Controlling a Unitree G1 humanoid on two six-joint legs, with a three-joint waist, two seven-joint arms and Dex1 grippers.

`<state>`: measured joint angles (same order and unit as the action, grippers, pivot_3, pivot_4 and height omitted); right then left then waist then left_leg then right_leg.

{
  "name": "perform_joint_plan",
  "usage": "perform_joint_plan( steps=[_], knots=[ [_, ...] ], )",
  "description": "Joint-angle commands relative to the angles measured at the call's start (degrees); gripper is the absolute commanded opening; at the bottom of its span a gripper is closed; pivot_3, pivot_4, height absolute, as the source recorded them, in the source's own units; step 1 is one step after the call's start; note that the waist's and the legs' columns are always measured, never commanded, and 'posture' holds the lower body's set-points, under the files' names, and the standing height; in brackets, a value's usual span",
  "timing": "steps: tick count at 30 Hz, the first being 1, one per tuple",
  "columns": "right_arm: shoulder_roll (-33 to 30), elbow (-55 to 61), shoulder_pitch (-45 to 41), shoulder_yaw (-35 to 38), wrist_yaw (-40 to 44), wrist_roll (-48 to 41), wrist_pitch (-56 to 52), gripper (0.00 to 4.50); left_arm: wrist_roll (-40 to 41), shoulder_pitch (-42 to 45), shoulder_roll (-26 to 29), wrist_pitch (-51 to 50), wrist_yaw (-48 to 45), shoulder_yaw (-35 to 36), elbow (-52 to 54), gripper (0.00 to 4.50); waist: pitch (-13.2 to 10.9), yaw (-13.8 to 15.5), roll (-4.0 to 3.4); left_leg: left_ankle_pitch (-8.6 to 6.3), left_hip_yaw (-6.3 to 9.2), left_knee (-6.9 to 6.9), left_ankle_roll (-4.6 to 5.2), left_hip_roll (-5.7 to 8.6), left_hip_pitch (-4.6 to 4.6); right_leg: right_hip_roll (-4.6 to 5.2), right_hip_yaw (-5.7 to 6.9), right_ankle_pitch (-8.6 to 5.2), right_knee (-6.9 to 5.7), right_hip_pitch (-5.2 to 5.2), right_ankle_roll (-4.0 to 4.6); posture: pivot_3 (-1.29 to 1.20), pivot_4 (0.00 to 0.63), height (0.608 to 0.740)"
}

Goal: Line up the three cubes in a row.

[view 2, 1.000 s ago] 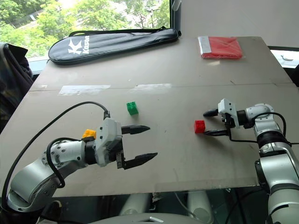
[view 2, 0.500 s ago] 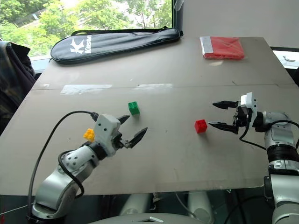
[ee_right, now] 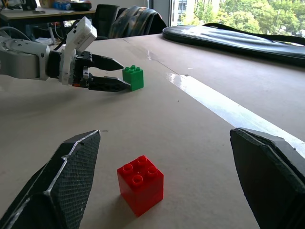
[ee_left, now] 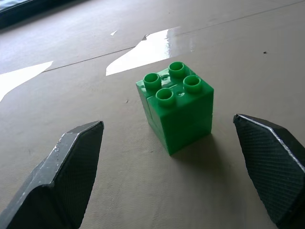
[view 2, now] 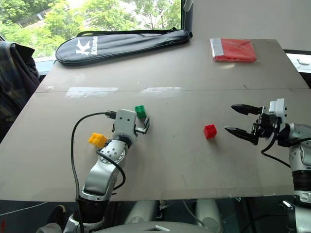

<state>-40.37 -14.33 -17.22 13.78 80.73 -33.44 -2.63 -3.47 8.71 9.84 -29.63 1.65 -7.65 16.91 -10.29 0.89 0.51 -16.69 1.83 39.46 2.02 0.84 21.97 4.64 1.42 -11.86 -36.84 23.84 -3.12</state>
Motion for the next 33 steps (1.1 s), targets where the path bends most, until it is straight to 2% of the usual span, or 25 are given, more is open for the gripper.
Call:
perform_joint_plan(
  steps=[1, 13, 14, 17, 20, 24, 33],
  knots=[
    [0.1, 3.1, 0.1, 1.6, -1.5, -1.2, -0.6, 4.46, -1.6, 2.5, -1.1, 2.1, 0.4, 0.0, -1.9, 4.50, 0.0, 0.0, 0.00, 0.00, 0.00, 0.00, 0.00, 0.00, 0.01, 0.00, 0.01, 0.00, 0.00, 0.00, 0.00, 0.00, 0.150, 0.694],
    [-0.1, 2.6, -0.9, 1.2, -1.6, -0.8, -0.7, 4.46, -1.2, 4.2, -7.0, -1.1, 1.4, 1.0, -4.3, 4.50, 0.0, 0.0, 0.01, 0.00, 0.01, 0.02, -0.01, 0.01, 0.01, 0.01, 0.02, 0.00, 0.00, 0.00, -0.01, 0.00, 0.150, 0.694],
    [0.0, 2.6, -0.9, 1.2, -1.6, -0.8, -0.7, 4.50, -1.5, 4.3, -7.3, -1.4, 1.6, 1.2, -4.2, 3.94, 0.0, 0.0, 0.01, 0.00, 0.01, 0.02, -0.01, 0.01, 0.01, 0.01, 0.02, 0.00, 0.00, -0.01, -0.01, 0.00, 0.150, 0.694],
    [0.0, 2.2, -1.0, 1.0, -1.4, -0.4, -0.2, 4.50, -2.2, 4.4, -7.3, -2.1, 1.9, 1.1, -4.1, 2.76, 0.0, -0.1, 0.01, 0.00, 0.01, 0.02, -0.01, 0.00, 0.01, -0.01, 0.03, 0.00, 0.00, 0.00, -0.01, 0.00, 0.150, 0.694],
    [0.0, 2.4, -0.9, 1.0, -1.4, -0.2, -0.2, 4.50, -2.5, 4.4, -7.1, -2.5, 1.9, 1.2, -4.1, 1.24, 0.0, -0.1, 0.01, 0.00, 0.01, 0.02, -0.01, 0.00, 0.01, -0.01, 0.04, 0.00, 0.00, 0.00, -0.01, 0.00, 0.150, 0.694],
    [0.1, 3.6, 0.1, 1.3, -2.2, -0.2, -0.6, 4.50, -0.5, 4.7, -5.4, -0.5, -2.4, 0.8, -3.3, 1.23, 0.0, 0.0, 0.00, 0.01, 0.01, 0.02, -0.01, 0.00, 0.01, 0.00, 0.03, 0.00, 0.00, 0.00, -0.01, 0.00, 0.150, 0.694],
    [-0.5, 9.1, 5.8, 2.8, -4.3, -3.0, -5.0, 4.50, 7.8, 6.6, 7.2, 13.0, -31.3, -6.1, -3.9, 1.23, 0.0, 0.0, 0.00, 0.12, 0.02, 0.03, -0.22, 0.01, 0.06, 0.08, 0.05, 0.00, 0.04, 0.01, 0.01, 0.00, 0.150, 0.694]
  ],
)
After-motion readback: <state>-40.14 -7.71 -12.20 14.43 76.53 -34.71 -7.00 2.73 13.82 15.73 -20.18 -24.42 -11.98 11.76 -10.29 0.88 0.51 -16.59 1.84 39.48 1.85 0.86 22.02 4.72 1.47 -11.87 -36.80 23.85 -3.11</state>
